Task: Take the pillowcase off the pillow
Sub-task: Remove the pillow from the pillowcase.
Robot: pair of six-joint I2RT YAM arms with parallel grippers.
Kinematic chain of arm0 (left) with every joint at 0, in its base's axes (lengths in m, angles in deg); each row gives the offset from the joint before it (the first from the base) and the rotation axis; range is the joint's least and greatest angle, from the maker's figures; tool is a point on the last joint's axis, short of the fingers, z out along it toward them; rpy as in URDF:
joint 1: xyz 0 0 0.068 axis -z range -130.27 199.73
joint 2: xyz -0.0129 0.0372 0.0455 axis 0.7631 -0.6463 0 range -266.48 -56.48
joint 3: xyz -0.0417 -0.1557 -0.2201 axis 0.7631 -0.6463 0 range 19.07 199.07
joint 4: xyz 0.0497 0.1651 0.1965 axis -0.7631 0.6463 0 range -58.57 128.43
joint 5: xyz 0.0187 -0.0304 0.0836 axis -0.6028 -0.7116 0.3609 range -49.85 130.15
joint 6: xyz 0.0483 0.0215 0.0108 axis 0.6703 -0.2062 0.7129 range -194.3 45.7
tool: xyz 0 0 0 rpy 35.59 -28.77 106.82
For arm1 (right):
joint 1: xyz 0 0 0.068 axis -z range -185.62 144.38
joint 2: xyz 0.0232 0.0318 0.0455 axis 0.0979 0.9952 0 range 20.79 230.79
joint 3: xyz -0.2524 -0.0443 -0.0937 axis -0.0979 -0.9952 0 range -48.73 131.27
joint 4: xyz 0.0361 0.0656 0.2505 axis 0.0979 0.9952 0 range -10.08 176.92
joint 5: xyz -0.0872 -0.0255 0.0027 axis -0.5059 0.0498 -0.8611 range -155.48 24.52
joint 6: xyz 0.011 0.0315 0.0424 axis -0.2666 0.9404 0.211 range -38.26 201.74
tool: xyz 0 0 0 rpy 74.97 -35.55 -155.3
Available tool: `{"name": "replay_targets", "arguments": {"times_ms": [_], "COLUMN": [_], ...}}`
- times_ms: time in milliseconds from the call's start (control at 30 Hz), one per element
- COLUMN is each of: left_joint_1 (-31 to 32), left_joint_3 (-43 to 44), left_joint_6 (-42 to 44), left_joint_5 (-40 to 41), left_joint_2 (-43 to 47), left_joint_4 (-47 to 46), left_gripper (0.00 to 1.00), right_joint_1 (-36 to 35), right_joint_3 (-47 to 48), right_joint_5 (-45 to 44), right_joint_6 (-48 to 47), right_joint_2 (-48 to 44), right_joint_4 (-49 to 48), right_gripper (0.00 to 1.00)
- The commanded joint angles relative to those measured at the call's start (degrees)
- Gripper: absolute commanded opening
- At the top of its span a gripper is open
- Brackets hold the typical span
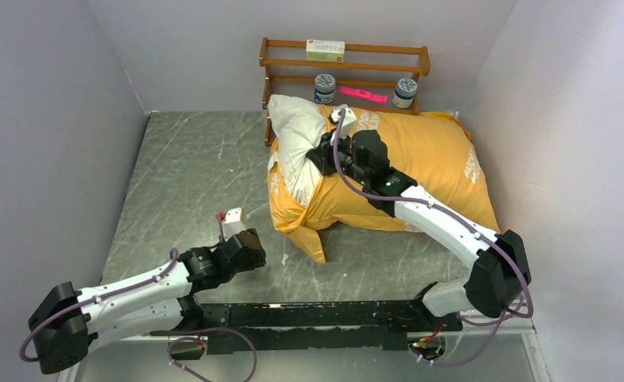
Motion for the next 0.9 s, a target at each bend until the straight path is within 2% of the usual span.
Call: {"name": "replay_targets", "arguments": {"times_ms": [0, 233, 433, 600, 867], "left_joint_1": [-0.19, -0.2, -0.2, -0.2, -0.17], "left_joint_3": [3.69, 12.14, 19.01, 21.74, 20.21], "left_joint_6": [1.89, 4.38, 4.15, 4.26, 3.56], "left_joint_5": [-2.71, -7.82, -4.64, -2.95, -0.29], "left_joint_2": [4.04, 4.63, -0.43, -5.5, -7.73], "left_joint_4": [-3.7, -8.26, -10.26, -11.64, -13.7], "left_gripper": [0.57, 0.63, 0.67, 0.64, 0.56], "right_joint_1": [0.73, 0.78, 0.73, 0.73, 0.75], "right_joint_3": [3.46, 0.39, -0.53, -0.98, -1.64], "right_joint_5": [-1.09, -0.16, 0.47, 0.41, 0.76], "right_joint_6": [1.7, 2.42, 2.87, 2.82, 3.12], "right_joint_2": [-3.5, -3.96, -4.09, -4.61, -4.66], "right_joint_4": [-9.22, -9.84, -10.3, -10.29, -10.64], "right_gripper": [0.0, 0.0, 0.0, 0.0, 0.0]}}
